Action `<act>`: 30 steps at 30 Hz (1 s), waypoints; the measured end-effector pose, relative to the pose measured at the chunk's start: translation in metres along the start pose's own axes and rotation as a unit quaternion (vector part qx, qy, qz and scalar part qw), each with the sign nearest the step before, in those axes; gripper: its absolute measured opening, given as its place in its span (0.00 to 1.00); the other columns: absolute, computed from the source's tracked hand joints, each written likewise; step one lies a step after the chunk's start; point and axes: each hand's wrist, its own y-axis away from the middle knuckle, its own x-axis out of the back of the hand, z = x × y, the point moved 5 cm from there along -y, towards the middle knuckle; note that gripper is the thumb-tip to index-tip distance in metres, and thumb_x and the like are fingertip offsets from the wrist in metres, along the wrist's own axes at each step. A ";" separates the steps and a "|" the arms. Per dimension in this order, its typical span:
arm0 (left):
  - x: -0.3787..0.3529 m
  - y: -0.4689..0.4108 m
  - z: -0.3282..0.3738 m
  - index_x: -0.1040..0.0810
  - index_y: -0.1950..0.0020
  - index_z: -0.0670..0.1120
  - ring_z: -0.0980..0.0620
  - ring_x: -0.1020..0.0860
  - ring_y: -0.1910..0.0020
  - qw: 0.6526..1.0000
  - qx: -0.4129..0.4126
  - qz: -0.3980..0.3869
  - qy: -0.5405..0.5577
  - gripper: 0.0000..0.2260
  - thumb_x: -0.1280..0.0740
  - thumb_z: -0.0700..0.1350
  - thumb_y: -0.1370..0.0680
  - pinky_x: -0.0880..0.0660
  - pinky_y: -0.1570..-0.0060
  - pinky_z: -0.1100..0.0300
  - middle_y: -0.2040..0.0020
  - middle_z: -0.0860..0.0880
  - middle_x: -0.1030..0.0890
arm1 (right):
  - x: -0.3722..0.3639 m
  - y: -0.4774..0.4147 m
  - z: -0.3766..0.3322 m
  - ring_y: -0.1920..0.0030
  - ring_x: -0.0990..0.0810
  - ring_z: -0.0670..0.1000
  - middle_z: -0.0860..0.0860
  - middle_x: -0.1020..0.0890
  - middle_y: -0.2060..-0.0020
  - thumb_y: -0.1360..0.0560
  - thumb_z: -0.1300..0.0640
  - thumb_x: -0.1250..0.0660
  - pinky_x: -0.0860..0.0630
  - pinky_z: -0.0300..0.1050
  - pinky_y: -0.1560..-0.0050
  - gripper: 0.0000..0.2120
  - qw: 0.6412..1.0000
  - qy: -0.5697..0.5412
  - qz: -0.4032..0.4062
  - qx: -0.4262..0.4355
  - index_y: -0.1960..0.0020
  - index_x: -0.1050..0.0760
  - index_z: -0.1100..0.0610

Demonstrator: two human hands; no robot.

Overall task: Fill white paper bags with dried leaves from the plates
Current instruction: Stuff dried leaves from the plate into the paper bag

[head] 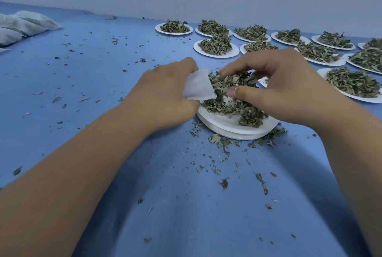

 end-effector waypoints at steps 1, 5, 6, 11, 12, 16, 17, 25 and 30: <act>-0.001 0.000 0.000 0.31 0.45 0.54 0.47 0.27 0.57 1.000 0.002 -0.004 0.009 0.17 0.38 0.53 0.33 0.35 0.61 0.55 0.56 0.55 0.26 | -0.001 0.000 0.000 0.46 0.22 0.33 0.33 0.17 0.49 0.28 0.53 0.22 0.28 0.28 0.45 0.12 1.000 -0.005 -0.005 -0.002 0.47 0.16 0.41; -0.003 0.001 0.001 0.32 0.48 0.56 0.49 0.27 0.58 0.999 -0.006 -0.017 0.040 0.13 0.34 0.52 0.30 0.32 0.62 0.54 0.58 0.56 0.26 | -0.001 0.000 -0.003 0.41 0.19 0.39 0.38 0.16 0.45 0.27 0.61 0.23 0.24 0.42 0.36 0.13 0.999 -0.049 -0.020 0.012 0.47 0.15 0.46; -0.004 0.002 0.003 0.33 0.49 0.56 0.50 0.27 0.59 0.999 -0.009 -0.019 0.044 0.13 0.35 0.54 0.31 0.32 0.63 0.55 0.59 0.56 0.27 | 0.000 0.000 -0.004 0.43 0.19 0.40 0.38 0.16 0.47 0.27 0.61 0.23 0.23 0.43 0.37 0.13 0.998 -0.053 -0.023 0.015 0.47 0.15 0.46; -0.006 0.002 0.007 0.34 0.49 0.55 0.55 0.28 0.62 0.999 -0.030 -0.019 0.028 0.14 0.35 0.56 0.30 0.35 0.67 0.56 0.62 0.56 0.28 | -0.001 0.000 -0.007 0.48 0.16 0.41 0.43 0.14 0.51 0.28 0.62 0.22 0.22 0.41 0.40 0.13 0.997 -0.074 -0.013 0.015 0.47 0.17 0.49; -0.007 0.002 0.008 0.35 0.48 0.56 0.54 0.28 0.62 0.999 -0.032 -0.016 0.022 0.15 0.34 0.56 0.30 0.35 0.67 0.56 0.62 0.55 0.28 | 0.000 0.000 -0.007 0.47 0.16 0.41 0.43 0.14 0.51 0.29 0.62 0.22 0.23 0.42 0.38 0.13 0.996 -0.088 -0.012 0.016 0.47 0.18 0.50; -0.003 -0.002 0.010 0.37 0.48 0.57 0.50 0.29 0.62 1.000 -0.030 0.002 0.003 0.18 0.30 0.54 0.30 0.38 0.69 0.57 0.62 0.55 0.28 | -0.002 0.001 -0.007 0.42 0.19 0.37 0.39 0.15 0.48 0.27 0.62 0.23 0.24 0.44 0.35 0.13 0.993 -0.111 -0.020 0.019 0.46 0.18 0.49; -0.001 -0.005 0.012 0.37 0.49 0.57 0.51 0.29 0.63 1.000 -0.031 0.003 0.002 0.18 0.29 0.53 0.30 0.38 0.69 0.57 0.62 0.55 0.28 | -0.004 0.001 -0.007 0.41 0.19 0.37 0.39 0.15 0.48 0.27 0.62 0.24 0.24 0.43 0.35 0.13 0.993 -0.117 -0.023 0.018 0.45 0.18 0.49; 0.001 -0.041 0.034 0.29 0.51 0.47 0.55 0.27 0.64 0.997 -0.053 -0.046 -0.008 0.11 0.29 0.46 0.28 0.34 0.71 0.58 0.62 0.51 0.25 | 0.004 -0.003 0.004 0.45 0.16 0.45 0.42 0.17 0.47 0.32 0.56 0.20 0.19 0.52 0.51 0.16 0.985 -0.157 0.068 -0.016 0.52 0.25 0.44; -0.008 -0.042 0.036 0.31 0.60 0.50 0.56 0.29 0.67 0.998 -0.049 -0.028 0.009 0.08 0.31 0.46 0.29 0.35 0.70 0.58 0.67 0.52 0.26 | 0.008 -0.002 0.010 0.51 0.14 0.44 0.45 0.14 0.57 0.31 0.60 0.20 0.16 0.50 0.49 0.10 0.979 -0.179 0.099 -0.021 0.54 0.18 0.52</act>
